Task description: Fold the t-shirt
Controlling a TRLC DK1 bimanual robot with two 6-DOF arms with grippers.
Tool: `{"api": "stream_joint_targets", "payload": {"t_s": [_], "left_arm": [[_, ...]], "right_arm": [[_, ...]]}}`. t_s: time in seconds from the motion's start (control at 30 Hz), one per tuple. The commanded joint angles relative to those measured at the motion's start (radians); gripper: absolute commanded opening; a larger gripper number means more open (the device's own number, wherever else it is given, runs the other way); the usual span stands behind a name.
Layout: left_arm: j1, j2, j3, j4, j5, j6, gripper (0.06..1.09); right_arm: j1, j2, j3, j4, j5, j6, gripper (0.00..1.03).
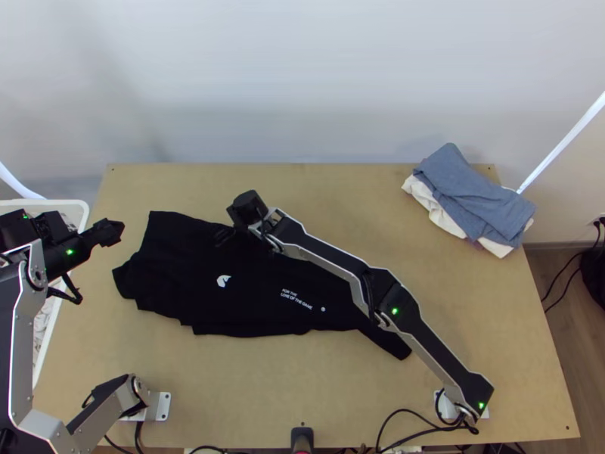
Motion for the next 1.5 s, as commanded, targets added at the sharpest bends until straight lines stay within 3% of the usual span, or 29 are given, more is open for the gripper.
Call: {"api": "stream_joint_targets", "payload": {"t_s": [0.0, 0.03, 0.17, 0.2, 0.23, 0.27, 0.4, 0.57, 0.6, 0.87, 1.13, 1.47], "left_arm": [[0.001, 0.002, -0.018, 0.012, 0.007, 0.008, 1.05], [0.001, 0.002, -0.018, 0.014, 0.009, 0.008, 1.05], [0.001, 0.006, -0.016, 0.014, 0.009, 0.008, 1.05], [0.001, 0.007, -0.016, 0.014, 0.007, 0.008, 1.05], [0.001, 0.007, -0.016, 0.015, 0.009, 0.008, 1.05], [0.002, 0.010, -0.018, 0.015, 0.007, 0.008, 1.05], [0.004, 0.010, -0.018, 0.015, 0.009, 0.008, 1.05], [0.004, 0.010, -0.022, 0.018, 0.009, 0.008, 1.05], [0.004, 0.010, -0.022, 0.020, 0.009, 0.008, 1.05], [-0.006, 0.021, -0.015, 0.034, 0.009, 0.007, 1.05], [-0.026, 0.033, -0.005, 0.049, 0.009, 0.002, 1.05], [-0.064, 0.064, -0.007, 0.073, 0.009, -0.019, 1.05]], "right_arm": [[0.015, 0.032, 0.029, 0.006, -0.013, 0.038, 0.57], [0.016, 0.029, 0.025, 0.006, -0.016, 0.042, 0.52], [0.020, 0.007, 0.003, -0.008, -0.019, 0.073, 0.52], [0.020, 0.004, -0.001, -0.013, -0.019, 0.077, 0.45], [0.018, 0.003, -0.005, -0.013, -0.019, 0.077, 0.29], [0.015, 0.003, -0.006, -0.013, -0.019, 0.079, 0.23], [0.009, -0.005, -0.031, -0.022, -0.022, 0.079, 0.17], [0.012, -0.068, -0.112, -0.024, -0.020, 0.045, 0.16], [0.012, -0.083, -0.123, -0.025, -0.022, 0.044, 0.02], [-0.028, -0.273, -0.262, -0.022, -0.019, 0.048, 0.03], [-0.137, -0.523, -0.575, 0.002, -0.017, 0.051, 0.03], [-0.212, -0.596, -0.801, 0.019, -0.017, 0.061, 0.03]]}}
